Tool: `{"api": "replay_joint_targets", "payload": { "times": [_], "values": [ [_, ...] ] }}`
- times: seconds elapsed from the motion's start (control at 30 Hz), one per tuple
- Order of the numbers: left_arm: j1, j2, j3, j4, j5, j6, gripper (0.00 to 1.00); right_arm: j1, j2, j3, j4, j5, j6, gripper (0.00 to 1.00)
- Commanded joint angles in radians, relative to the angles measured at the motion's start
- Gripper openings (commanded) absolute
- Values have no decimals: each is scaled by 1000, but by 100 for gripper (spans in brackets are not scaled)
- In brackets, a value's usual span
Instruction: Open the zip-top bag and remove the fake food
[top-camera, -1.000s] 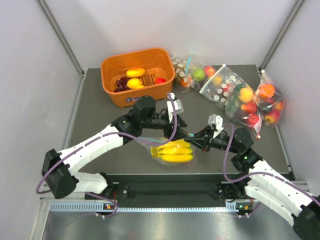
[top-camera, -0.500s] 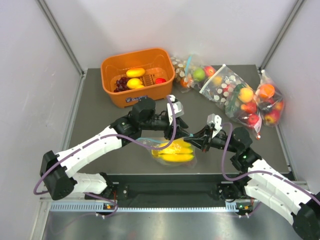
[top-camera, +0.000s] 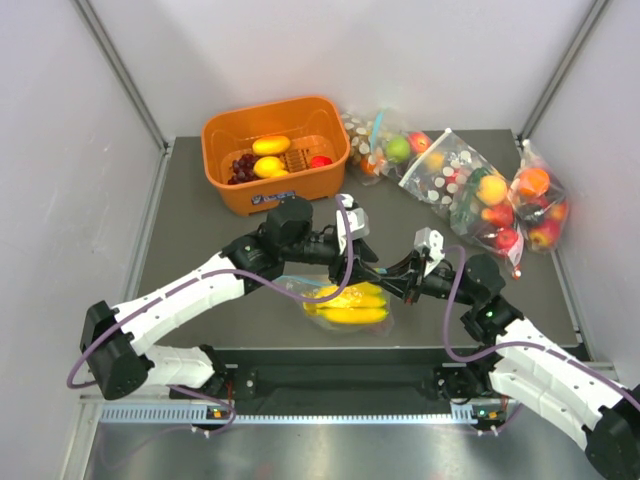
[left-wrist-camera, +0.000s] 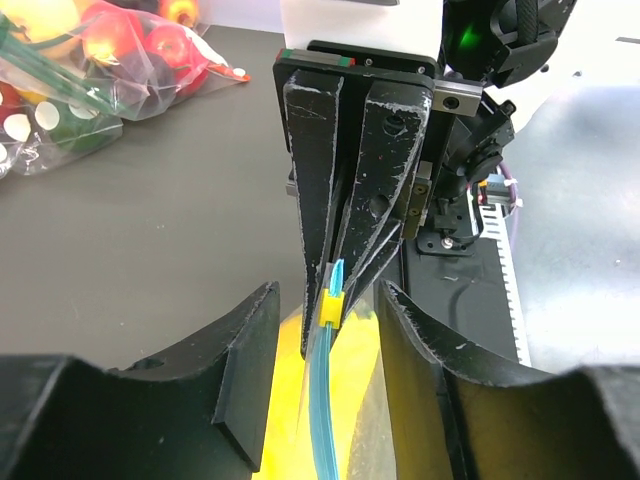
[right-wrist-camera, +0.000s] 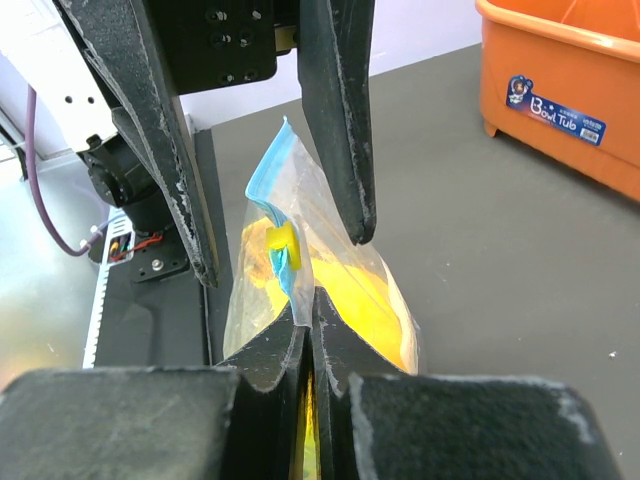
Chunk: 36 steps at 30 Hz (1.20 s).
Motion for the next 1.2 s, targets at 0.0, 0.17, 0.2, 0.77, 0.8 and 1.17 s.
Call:
{"api": "replay_joint_targets", "payload": {
  "times": [0.0,0.17,0.2,0.77,0.8,1.17],
  "values": [
    [-4,7,5,-4,20,20,49,11,-17,40,29,-3,-19,0],
    [-11,23,17,-30,11,31,48,11,-23,42,27,0,-17,0],
    [-12,27,19,-34,8,35,48,11,-26,42,26,0,-16,0],
    [-15,38,43,-28,-6,45,47,9,-5,42,29,-17,-17,0],
    [-15,39,47,-28,-7,46,47,12,-2,42,29,-17,-19,0],
    [-15,55,57,-36,3,51,37,11,-6,39,26,-19,-19,0]
  ]
}}
